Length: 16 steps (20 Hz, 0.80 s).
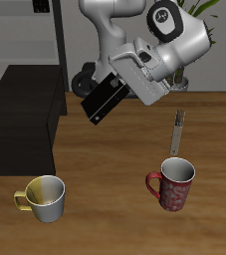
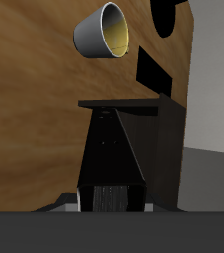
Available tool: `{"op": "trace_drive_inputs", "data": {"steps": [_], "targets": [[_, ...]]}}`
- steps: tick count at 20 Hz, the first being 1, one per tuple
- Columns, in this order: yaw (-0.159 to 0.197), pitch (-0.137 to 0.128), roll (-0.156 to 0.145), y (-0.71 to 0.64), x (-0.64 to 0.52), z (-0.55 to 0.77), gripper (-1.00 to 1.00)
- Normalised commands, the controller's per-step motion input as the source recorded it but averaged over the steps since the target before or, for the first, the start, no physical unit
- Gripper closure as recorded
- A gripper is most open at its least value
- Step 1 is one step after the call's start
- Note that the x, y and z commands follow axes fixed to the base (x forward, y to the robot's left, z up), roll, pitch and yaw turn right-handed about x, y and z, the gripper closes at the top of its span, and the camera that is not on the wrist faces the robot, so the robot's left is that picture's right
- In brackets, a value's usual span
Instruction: Place the black book in the top region of the shelf
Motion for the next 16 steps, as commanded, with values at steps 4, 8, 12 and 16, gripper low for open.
{"op": "trace_drive_inputs", "data": {"steps": [4, 8, 12, 16], "targets": [[-0.003, 0.018, -0.016, 0.05, 0.05, -0.07, 1.00], [-0.005, 0.003, -0.018, 0.01, 0.02, -0.02, 1.00], [0.010, 0.000, -0.010, 0.02, 0.03, -0.06, 1.00], [0.000, 0.006, -0.006, -0.02, 0.03, -0.09, 1.00]]}}
